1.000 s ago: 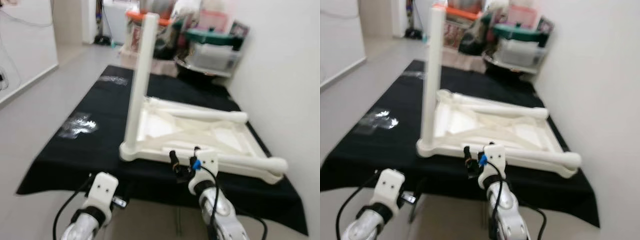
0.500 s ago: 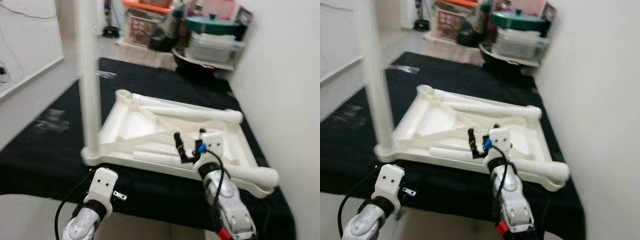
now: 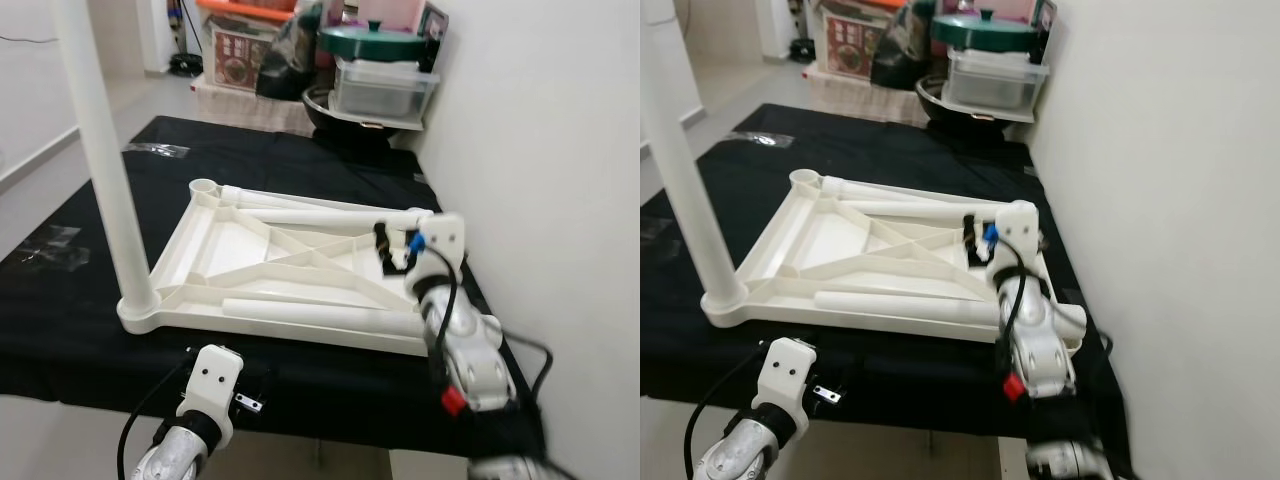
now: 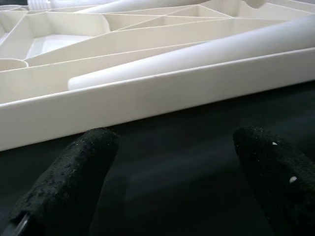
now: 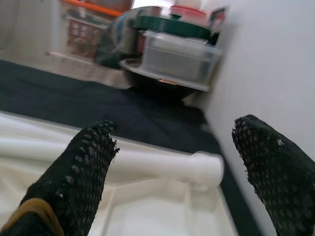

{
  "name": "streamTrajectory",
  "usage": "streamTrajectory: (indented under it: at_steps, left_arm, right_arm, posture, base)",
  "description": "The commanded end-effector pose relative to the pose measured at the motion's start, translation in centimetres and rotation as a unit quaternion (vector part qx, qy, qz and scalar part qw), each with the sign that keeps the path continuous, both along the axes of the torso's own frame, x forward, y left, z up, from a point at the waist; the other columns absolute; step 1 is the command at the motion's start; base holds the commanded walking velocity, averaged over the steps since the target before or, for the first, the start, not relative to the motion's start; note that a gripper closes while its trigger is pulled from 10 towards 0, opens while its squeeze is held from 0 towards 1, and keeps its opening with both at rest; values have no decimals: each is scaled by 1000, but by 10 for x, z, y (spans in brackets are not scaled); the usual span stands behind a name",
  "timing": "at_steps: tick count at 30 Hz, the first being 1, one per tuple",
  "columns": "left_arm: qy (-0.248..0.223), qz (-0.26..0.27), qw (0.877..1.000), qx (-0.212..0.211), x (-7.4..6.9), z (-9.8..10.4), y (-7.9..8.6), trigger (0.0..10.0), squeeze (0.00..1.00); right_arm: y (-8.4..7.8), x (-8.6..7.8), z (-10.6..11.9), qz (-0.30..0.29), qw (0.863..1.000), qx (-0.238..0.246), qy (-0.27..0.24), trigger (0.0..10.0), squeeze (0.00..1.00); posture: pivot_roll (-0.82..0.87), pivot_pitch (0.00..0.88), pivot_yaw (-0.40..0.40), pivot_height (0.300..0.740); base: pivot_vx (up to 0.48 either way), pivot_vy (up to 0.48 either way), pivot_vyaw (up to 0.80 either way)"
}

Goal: Building children table

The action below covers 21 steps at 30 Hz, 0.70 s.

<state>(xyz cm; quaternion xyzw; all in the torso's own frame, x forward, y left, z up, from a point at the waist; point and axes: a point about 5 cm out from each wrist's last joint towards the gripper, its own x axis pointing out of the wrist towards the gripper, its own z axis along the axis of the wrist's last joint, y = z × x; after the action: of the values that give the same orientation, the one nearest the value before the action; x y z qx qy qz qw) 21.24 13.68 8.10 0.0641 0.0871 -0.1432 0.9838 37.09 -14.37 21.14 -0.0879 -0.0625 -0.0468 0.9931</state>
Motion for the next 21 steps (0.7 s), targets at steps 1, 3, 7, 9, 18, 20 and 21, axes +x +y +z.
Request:
streamTrajectory:
  at_steps: [1, 3, 7, 9, 18, 20, 21]
  left_arm:
    - [1, -9, 1000, -8, -2, 3, -3, 10000, 0]
    - [1, -9, 1000, -8, -3, 4, -3, 10000, 0]
    - [2, -12, 1000, -13, -9, 7, -4, 10000, 0]
    - [2, -12, 1000, -13, -10, 7, -4, 10000, 0]
    - [6, -14, 1000, -19, -15, 10, -4, 10000, 0]
    - [6, -14, 1000, -19, -15, 10, -4, 10000, 0]
    - [6, -14, 1000, -19, -15, 10, -4, 10000, 0]
  right_arm:
    - [-6, 9, 0, -19, 1000, -4, 19, 10000, 0]
    - [-5, 16, 6, -5, 1000, -2, 19, 10000, 0]
    - [-20, 37, 18, -43, 994, -75, 64, 10000, 0]
    - [-21, 38, 17, -43, 993, -83, 76, 10000, 0]
    - [-13, 32, -46, 24, 954, 27, 297, 10000, 0]
    - [-15, 31, -48, 21, 949, 45, 311, 10000, 0]
    - [-15, 31, -48, 21, 949, 45, 311, 10000, 0]
  posture:
    - [120, 0, -151, 740]
    - [122, 0, -150, 740]
    - [136, 23, -159, 740]
    - [137, 26, -159, 740]
    - [133, 42, -153, 740]
    - [133, 41, -156, 740]
    - [133, 41, -156, 740]
  base:
    - [0, 0, 0]
    - [0, 0, 0]
    - [0, 0, 0]
    - [0, 0, 0]
    - [0, 0, 0]
    - [0, 0, 0]
    - [0, 0, 0]
